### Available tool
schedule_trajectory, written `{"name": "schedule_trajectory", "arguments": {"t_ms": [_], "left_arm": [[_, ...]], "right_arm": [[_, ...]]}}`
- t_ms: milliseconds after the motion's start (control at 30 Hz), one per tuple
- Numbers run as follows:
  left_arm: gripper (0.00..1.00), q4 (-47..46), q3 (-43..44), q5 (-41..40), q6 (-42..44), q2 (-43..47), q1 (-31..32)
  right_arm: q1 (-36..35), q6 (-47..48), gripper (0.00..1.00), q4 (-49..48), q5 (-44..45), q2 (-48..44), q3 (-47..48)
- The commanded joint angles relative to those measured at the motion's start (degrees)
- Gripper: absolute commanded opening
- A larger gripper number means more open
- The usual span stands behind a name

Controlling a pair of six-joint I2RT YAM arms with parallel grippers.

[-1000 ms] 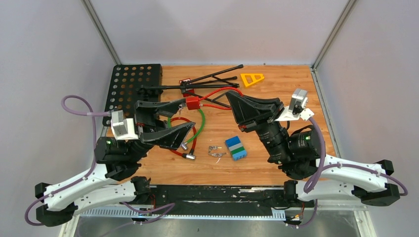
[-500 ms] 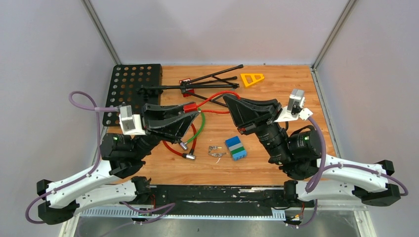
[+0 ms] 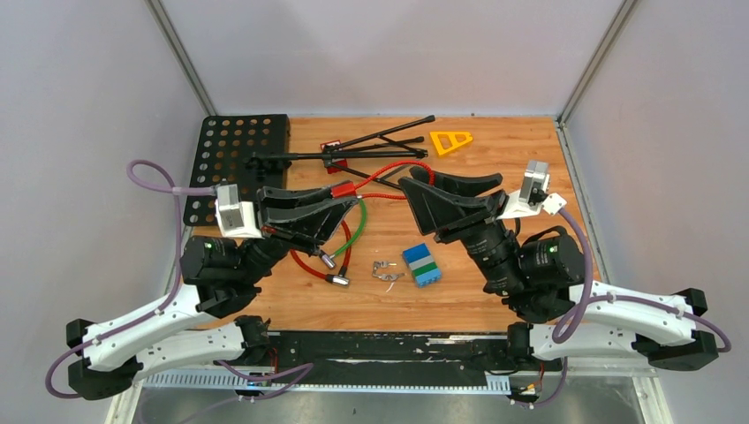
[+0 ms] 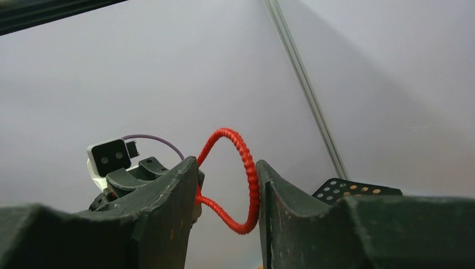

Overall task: Lock with the key
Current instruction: Lock the lock.

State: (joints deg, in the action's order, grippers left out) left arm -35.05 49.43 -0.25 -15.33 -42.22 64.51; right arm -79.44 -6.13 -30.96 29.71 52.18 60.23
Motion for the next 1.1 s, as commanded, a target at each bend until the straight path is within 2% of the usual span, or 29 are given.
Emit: {"name": "schedule_trajectory", "arguments": {"t_ms": [0, 100, 267, 567, 967, 1033, 1067], "left_arm": [[0.00, -5.12, 0.05, -2.14, -0.66, 0.92, 0.09], [0.00, -6.62, -0.40, -2.24, -1.01, 1.43, 0.09], [0.00, -9.01, -1.09, -2.52, -1.70, 2.10, 0.09], [0.00, -11.56, -1.35, 1.30, -3.83, 1.77, 0.09], [0.00, -11.80, -1.66, 2.94, -4.66, 1.13, 0.09], [0.00, -11.51, -1.38, 3.66, -4.75, 0.79, 0.09], [0.00, -11.38, -1.28, 3.86, -4.79, 0.70, 0.09]], "right_arm": [[0.01, -6.16, 0.44, -2.68, -2.11, -0.79, -2.10], [-0.01, -9.22, 0.52, -2.54, -0.49, -0.80, -3.36], [0.00, -15.71, 0.51, -5.29, 4.63, -0.14, -5.82], [0.04, -20.62, 0.50, -16.76, -2.71, 5.04, -5.23], [0.05, -22.46, 0.45, -19.40, -4.95, 7.61, -3.24], [0.08, -22.52, 0.40, -19.47, -4.93, 7.67, -3.07], [0.02, -22.52, 0.32, -19.55, -4.93, 7.65, -3.03]]}}
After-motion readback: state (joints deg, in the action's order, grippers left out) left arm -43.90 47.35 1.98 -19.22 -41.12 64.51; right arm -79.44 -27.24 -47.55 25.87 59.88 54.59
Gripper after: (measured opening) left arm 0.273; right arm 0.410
